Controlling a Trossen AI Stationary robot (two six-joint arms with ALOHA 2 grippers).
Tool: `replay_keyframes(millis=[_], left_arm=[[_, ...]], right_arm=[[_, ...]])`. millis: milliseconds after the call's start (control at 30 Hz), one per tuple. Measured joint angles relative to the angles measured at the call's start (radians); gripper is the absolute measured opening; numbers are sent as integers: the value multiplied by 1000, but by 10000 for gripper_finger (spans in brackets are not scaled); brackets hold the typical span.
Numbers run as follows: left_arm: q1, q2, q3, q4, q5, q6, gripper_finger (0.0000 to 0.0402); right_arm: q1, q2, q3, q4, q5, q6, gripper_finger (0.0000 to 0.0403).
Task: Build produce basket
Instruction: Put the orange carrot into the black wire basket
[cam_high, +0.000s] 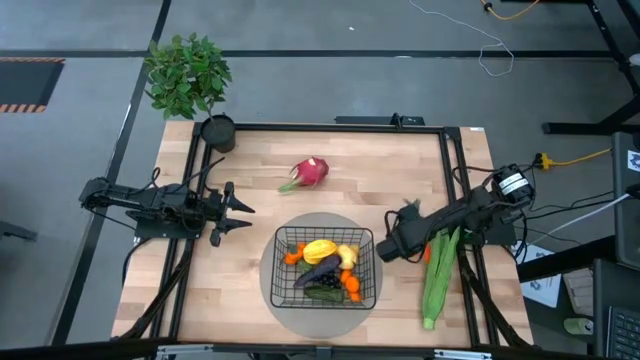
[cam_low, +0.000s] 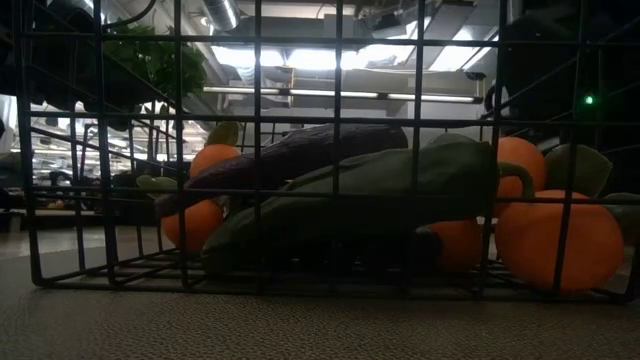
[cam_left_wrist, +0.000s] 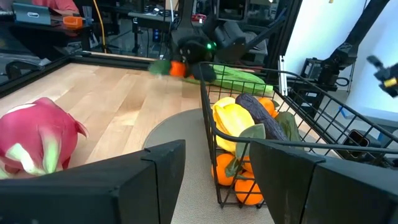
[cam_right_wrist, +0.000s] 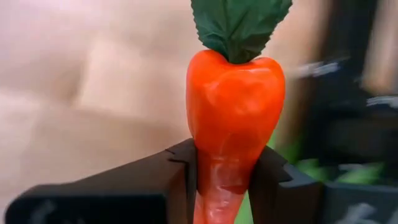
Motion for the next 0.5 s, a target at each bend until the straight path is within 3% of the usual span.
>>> replay_keyframes(millis=[167, 400, 500], left_arm=[[0, 0, 0, 0, 0, 0, 170], [0, 0, 0, 1, 0, 0, 170], [0, 0, 0, 0, 0, 0, 170]], right_arm=[[-23, -1, 142, -317, 135, 9, 79], [-33, -49, 423, -311, 575, -136, 79], [-22, -62, 559, -264, 720, -295, 79]])
